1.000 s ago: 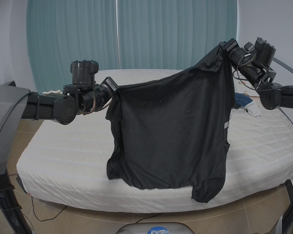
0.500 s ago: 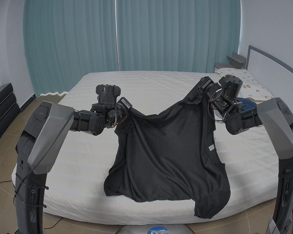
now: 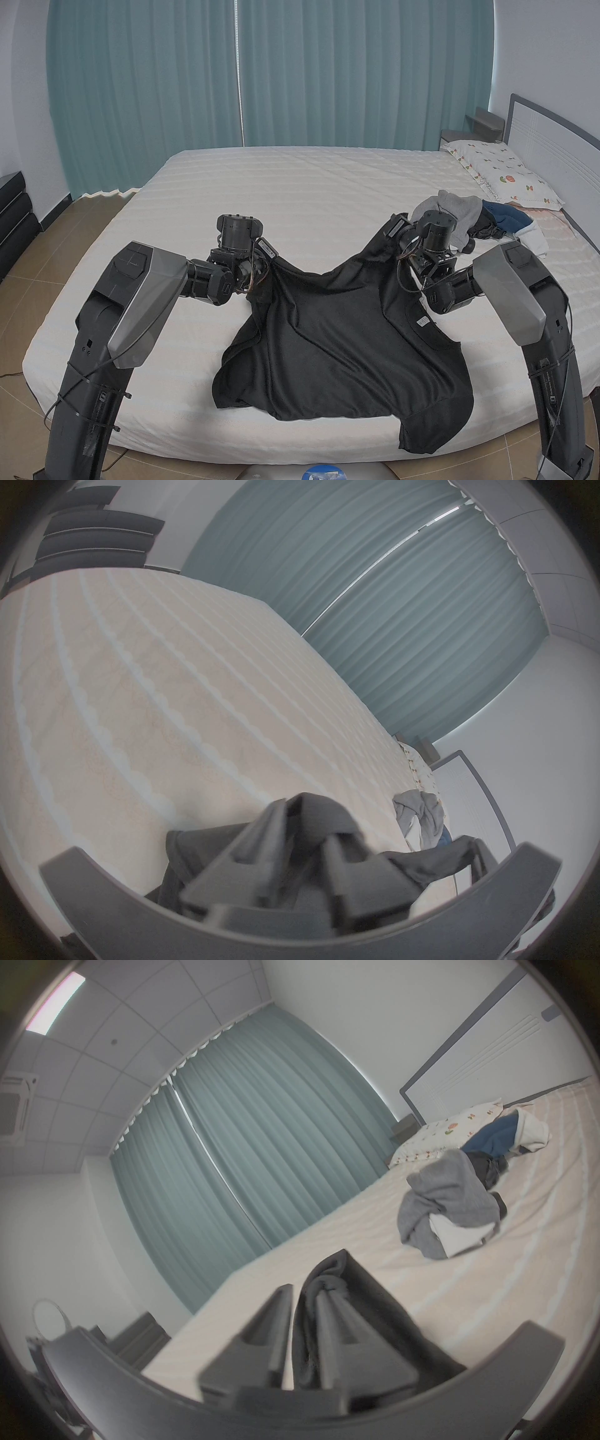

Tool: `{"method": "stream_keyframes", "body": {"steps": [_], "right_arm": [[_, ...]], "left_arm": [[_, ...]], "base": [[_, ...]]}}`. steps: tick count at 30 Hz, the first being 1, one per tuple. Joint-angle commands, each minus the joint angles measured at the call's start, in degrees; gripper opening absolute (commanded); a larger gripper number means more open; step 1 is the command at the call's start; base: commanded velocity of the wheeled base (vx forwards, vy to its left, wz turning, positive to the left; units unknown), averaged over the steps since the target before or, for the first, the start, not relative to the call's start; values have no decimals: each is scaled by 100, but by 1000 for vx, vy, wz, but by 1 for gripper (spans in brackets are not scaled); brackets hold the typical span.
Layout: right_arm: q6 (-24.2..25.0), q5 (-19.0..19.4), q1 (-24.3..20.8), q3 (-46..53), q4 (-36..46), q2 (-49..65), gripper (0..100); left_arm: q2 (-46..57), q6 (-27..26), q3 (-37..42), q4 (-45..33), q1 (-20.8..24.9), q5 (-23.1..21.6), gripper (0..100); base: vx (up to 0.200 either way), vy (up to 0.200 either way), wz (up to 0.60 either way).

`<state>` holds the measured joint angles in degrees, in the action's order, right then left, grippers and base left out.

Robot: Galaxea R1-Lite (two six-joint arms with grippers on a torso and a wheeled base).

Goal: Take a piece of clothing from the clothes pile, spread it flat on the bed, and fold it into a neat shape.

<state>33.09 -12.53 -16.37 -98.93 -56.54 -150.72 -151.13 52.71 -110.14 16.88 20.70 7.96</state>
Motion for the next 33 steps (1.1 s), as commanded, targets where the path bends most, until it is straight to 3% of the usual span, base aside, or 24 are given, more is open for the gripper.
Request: {"method": "stream_keyframes", "body": {"steps": [1, 7, 13, 17, 23, 31, 33], "right_arm": [[-320, -12, 20, -92, 319, -669, 100], [-461, -215, 301, -180, 345, -590, 100], [-435, -320, 600, -153, 372, -238, 100], [-399, -285, 837, 383, 407, 87, 100], [-83, -56, 846, 814, 398, 237, 100], [172, -56, 969, 945, 170, 316, 100], [330, 32, 960, 1033, 152, 333, 100]], "left_arm": [[-391, 37, -271, -18, -5, 56, 100], [-382, 29, -297, -212, -84, 637, 100], [-321, -7, -289, -273, -268, 848, 100], [-286, -710, -280, -142, -356, 1551, 100], [-233, -824, -280, -238, -356, 1436, 100], [-259, -710, -280, -1442, -549, 1076, 100], [-233, -648, -271, -1803, -602, 681, 100]], "base": [[0, 0, 0], [0, 0, 0], [0, 0, 0], [0, 0, 0], [0, 0, 0], [0, 0, 0], [0, 0, 0]]}}
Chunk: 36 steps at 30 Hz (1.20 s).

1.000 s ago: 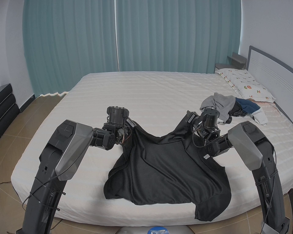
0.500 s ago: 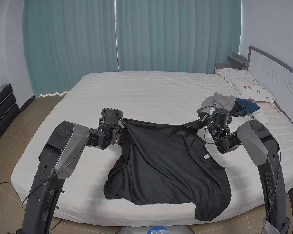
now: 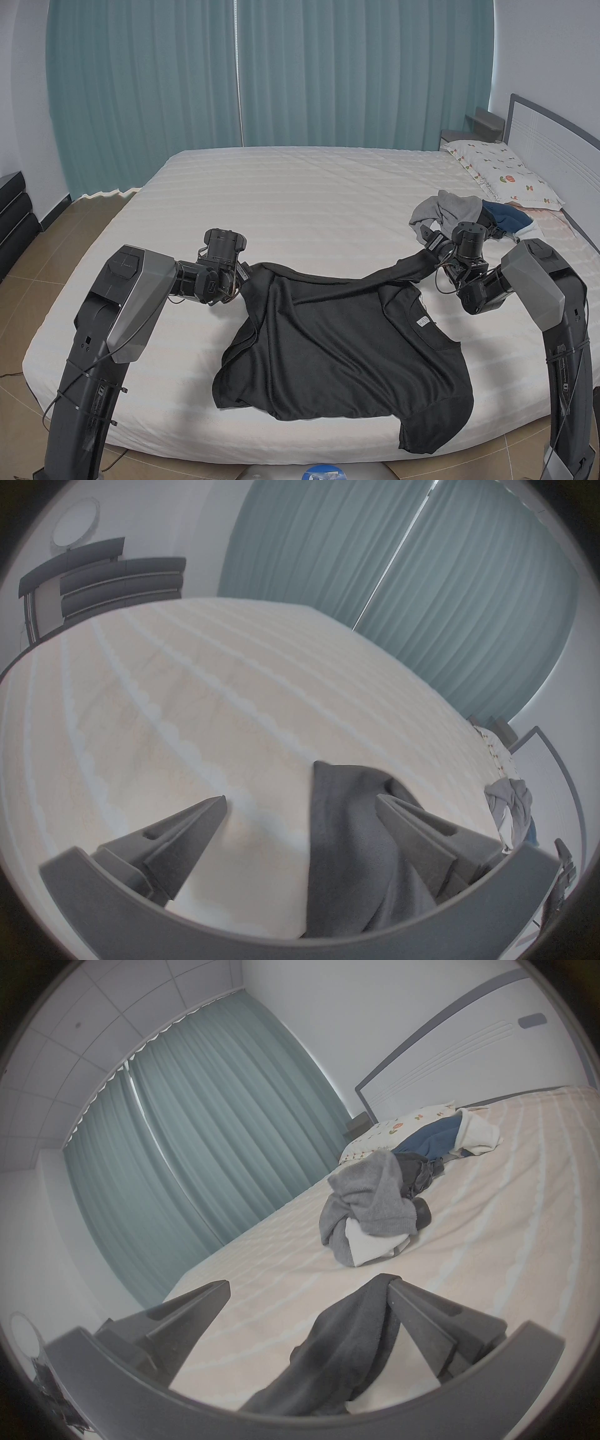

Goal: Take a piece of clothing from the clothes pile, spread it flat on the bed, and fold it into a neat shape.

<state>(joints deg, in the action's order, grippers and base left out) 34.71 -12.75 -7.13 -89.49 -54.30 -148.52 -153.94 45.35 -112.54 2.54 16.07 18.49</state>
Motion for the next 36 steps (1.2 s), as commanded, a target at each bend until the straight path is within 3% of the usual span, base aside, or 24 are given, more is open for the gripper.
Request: {"method": "stream_keyframes", "body": {"steps": [1, 5, 9, 11, 13, 15, 17, 19, 21, 25, 29, 31, 36], "right_arm": [[168, 53, 45, 125, -81, 113, 100], [353, 220, 63, 309, -125, 218, 100], [1302, 713, 107, 248, 42, 517, 100], [1188, 897, 72, 371, 394, 517, 100], [941, 827, 72, 336, 464, 490, 100], [1021, 844, 107, 318, 402, 570, 100], [2233, 1029, 159, 204, 499, 921, 100], [3016, 1293, 186, 37, 859, 1088, 100], [3358, 1381, 221, -209, 1378, 1123, 100], [3323, 1337, 291, -622, 1932, 798, 100], [2321, 1266, 388, -552, 2301, 429, 100], [2084, 1266, 406, -438, 2512, 323, 100], [2163, 1354, 458, -244, 2494, 614, 100]], "left_arm": [[66, 123, -31, -438, -148, -461, 100], [163, 528, -31, -570, -183, -883, 100], [356, 721, 110, -579, -227, -1155, 100], [488, 800, 312, -579, -218, -1243, 100], [690, 835, 584, -570, -218, -1401, 100], [831, 862, 769, -570, -218, -1533, 100], [1226, 870, 1314, -517, -200, -1788, 100], [1490, 862, 1657, -482, -200, -1876, 100], [1727, 870, 1956, -473, -200, -2016, 100], [2158, 879, 2667, -412, -200, -2324, 100], [2492, 1020, 3511, 80, -157, -2421, 100], [2633, 1134, 3942, 432, -139, -2438, 100], [2800, 1169, 4724, 1153, -121, -2438, 100]], "base": [[0, 0, 0], [0, 0, 0], [0, 0, 0], [0, 0, 0], [0, 0, 0], [0, 0, 0], [0, 0, 0], [0, 0, 0], [0, 0, 0], [0, 0, 0], [0, 0, 0], [0, 0, 0], [0, 0, 0]]}}
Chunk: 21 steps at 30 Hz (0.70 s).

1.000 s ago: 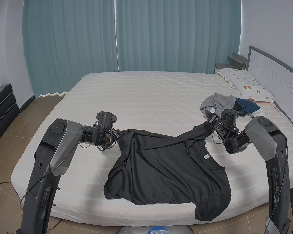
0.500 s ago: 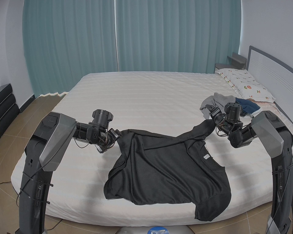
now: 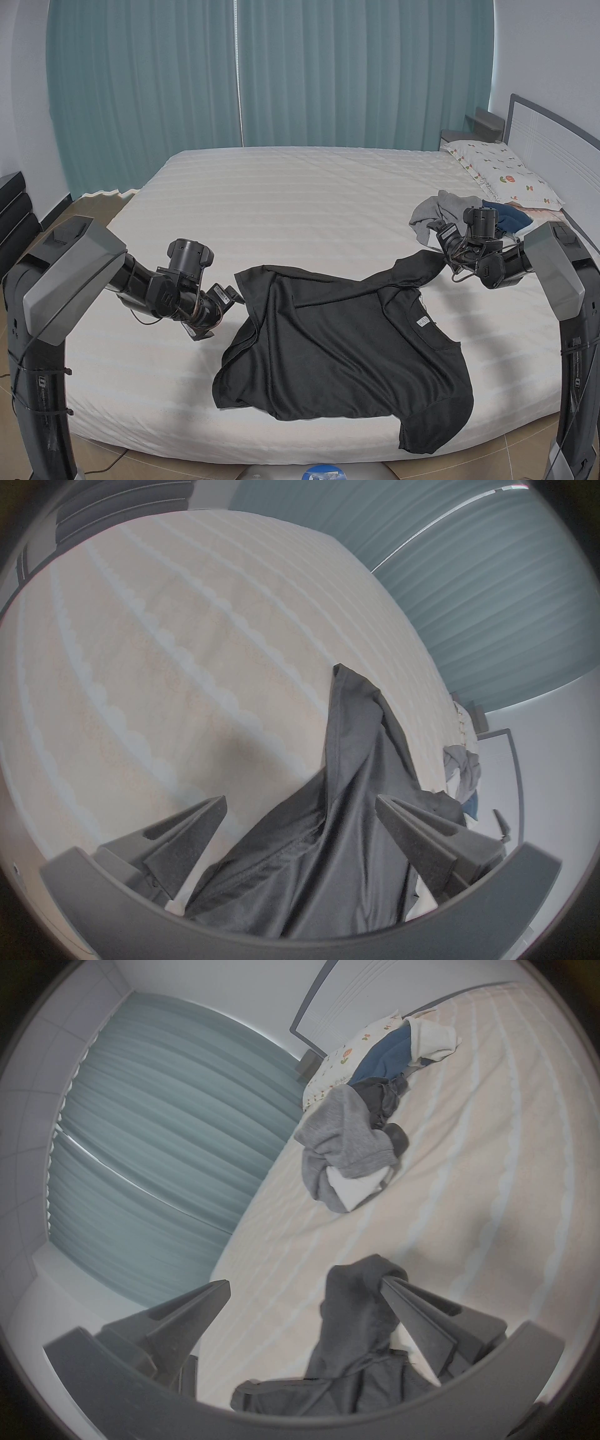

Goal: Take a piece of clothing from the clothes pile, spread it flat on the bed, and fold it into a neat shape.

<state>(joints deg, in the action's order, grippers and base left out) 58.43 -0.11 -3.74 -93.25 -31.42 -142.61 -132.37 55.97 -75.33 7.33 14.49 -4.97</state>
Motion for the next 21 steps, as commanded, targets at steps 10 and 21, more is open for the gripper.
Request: {"method": "stream_keyframes", "body": {"steps": [10, 21], "right_arm": [[1013, 600, 278, -431, 461, 347, 100], [-236, 855, 295, 1467, 549, 752, 100]], "left_arm": [[624, 538, 2110, 2168, 168, -179, 100], [721, 468, 2997, 3214, 168, -232, 100]], "base": [[0, 0, 0], [0, 0, 0]]}}
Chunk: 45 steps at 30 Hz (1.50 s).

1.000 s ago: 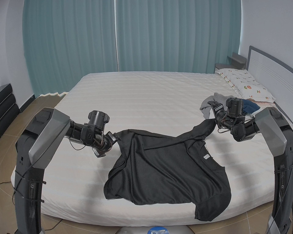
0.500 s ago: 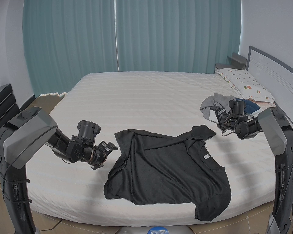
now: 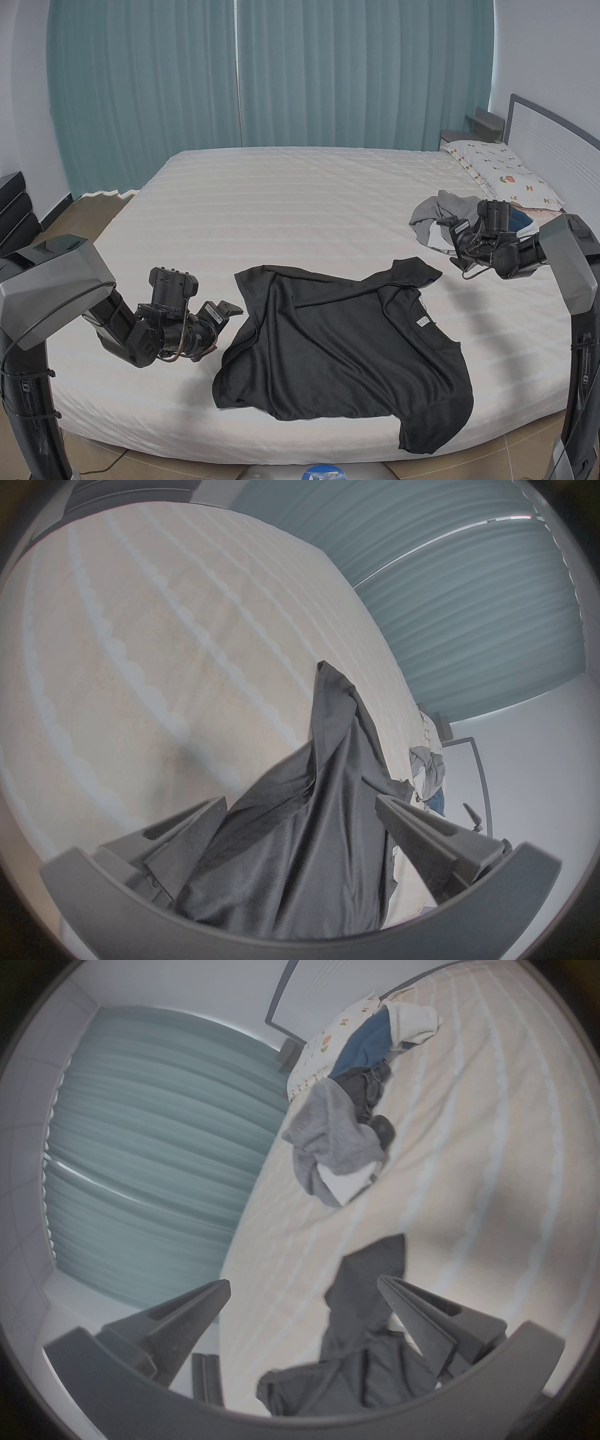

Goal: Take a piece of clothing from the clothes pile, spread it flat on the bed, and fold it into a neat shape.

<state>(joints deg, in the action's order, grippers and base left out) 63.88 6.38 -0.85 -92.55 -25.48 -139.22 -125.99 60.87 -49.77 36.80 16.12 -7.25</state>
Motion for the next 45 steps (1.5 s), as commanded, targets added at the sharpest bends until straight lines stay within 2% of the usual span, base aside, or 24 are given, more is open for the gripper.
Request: {"method": "stream_keyframes", "body": {"steps": [1, 4, 5, 8, 15, 19, 21, 22, 24, 30, 31, 33, 41, 45], "right_arm": [[-833, 206, -3, 1494, -63, 448, 100], [-1062, 215, -90, 2804, -730, 984, 100], [-1062, 215, -99, 2857, -774, 1011, 100], [-1141, 215, -126, 4360, -1803, 1617, 100], [-1536, 312, -117, 5933, -2980, 1863, 100], [-1563, 461, -73, 6232, -3253, 1828, 100], [-1554, 637, -64, 6337, -3341, 1793, 100], [-1528, 901, -47, 6443, -3446, 1740, 100], [-1528, 1094, -38, 6478, -3552, 1643, 100], [-1519, 1155, -126, 6715, -3631, 1617, 100], [-1519, 1164, -178, 6882, -3648, 1617, 100], [-1510, 1164, -170, 6944, -3719, 1635, 100], [-1519, 1155, -134, 7480, -4668, 1520, 100], [-1519, 1147, -161, 7541, -4826, 1511, 100]], "left_arm": [[83, -22, 460, 284, 6, -4, 100], [145, -31, 671, 371, -21, 5, 100], [154, -40, 680, 380, -21, 5, 100], [224, -31, 873, 530, 14, 13, 100], [233, -5, 934, 661, 85, 31, 100], [242, -5, 943, 635, 208, 49, 100], [242, -14, 952, 609, 260, 57, 100], [233, -14, 1014, 626, 296, 75, 100], [224, -31, 1128, 661, 287, 119, 100], [145, -84, 1251, 661, 304, 242, 100], [154, -119, 1312, 661, 304, 453, 100], [145, -128, 1383, 661, 322, 523, 100], [66, -207, 1532, 670, 515, 734, 100], [13, -216, 1532, 670, 691, 840, 100]], "base": [[0, 0, 0], [0, 0, 0], [0, 0, 0], [0, 0, 0], [0, 0, 0], [-100, 0, 0], [-200, 0, 0], [-200, 0, 0], [-100, 0, 0], [0, 0, 0], [0, 0, 0], [0, 0, 0], [0, 0, 0], [0, 0, 0]]}}
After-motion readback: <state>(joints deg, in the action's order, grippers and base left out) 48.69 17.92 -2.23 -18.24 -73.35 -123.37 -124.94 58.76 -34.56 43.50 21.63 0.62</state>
